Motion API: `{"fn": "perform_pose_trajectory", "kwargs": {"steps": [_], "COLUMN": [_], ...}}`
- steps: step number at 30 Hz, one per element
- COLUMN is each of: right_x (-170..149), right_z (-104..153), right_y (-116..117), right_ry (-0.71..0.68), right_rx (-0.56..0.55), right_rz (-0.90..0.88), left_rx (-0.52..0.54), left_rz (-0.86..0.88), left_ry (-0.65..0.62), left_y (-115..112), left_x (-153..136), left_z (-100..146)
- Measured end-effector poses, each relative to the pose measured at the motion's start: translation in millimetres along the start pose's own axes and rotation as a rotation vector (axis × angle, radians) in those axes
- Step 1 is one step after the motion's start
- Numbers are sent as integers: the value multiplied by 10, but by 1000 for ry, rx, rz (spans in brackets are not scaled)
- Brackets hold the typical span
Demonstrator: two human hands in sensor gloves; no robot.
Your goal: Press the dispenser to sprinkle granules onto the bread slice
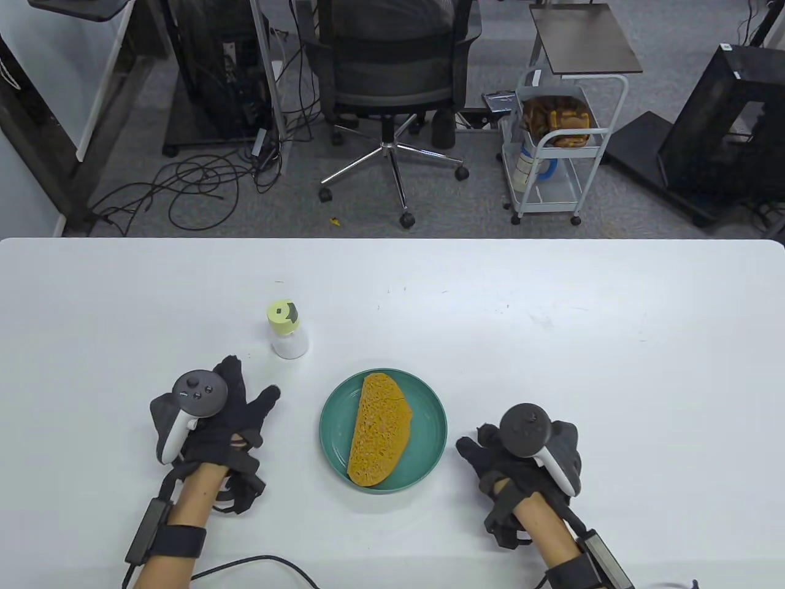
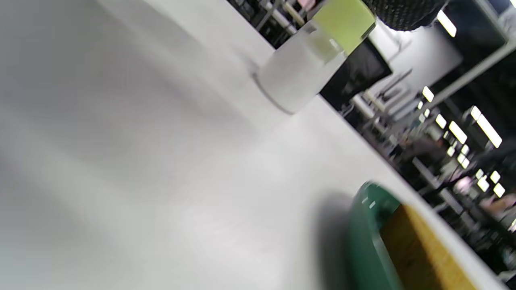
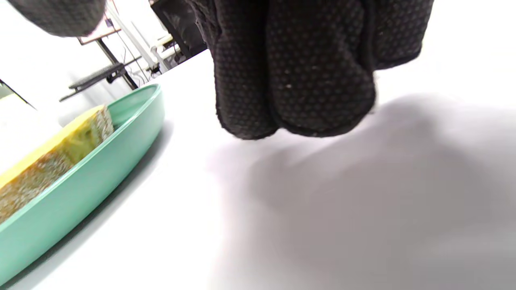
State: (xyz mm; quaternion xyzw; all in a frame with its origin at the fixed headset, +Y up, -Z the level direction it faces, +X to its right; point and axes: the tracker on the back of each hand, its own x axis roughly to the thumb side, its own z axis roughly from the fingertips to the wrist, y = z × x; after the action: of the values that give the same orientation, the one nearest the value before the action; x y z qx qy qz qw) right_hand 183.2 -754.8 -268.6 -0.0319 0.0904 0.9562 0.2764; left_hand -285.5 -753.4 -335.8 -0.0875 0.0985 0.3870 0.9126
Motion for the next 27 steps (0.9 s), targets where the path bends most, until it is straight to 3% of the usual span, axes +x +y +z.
{"fn": "perform_pose_trajectory", "kwargs": {"steps": [2,8,15,17,18,20,27], "right_x": [-124,-196,-137,-121,-119,-116,-127], "right_z": [47,14,-17,-27,-27,-26,-38], "right_y": [-62,-249,-250,-228,-220,-214,-214], "right_ry": [0,-2,-31,-36,-40,-45,-56], "right_rx": [-46,-48,-45,-33,-28,-23,-43], "right_rz": [4,-58,-23,-28,-25,-33,-68], "left_rx": [65,70,209,249,253,322,320], "left_rz": [66,190,287,354,443,452,182], "left_ry": [25,41,74,47,-60,-185,-410], "left_y": [-78,-278,-226,-189,-160,-84,204], "left_x": [69,206,185,164,174,190,479], "left_z": [-218,-763,-1071,-1075,-1043,-984,-470]}}
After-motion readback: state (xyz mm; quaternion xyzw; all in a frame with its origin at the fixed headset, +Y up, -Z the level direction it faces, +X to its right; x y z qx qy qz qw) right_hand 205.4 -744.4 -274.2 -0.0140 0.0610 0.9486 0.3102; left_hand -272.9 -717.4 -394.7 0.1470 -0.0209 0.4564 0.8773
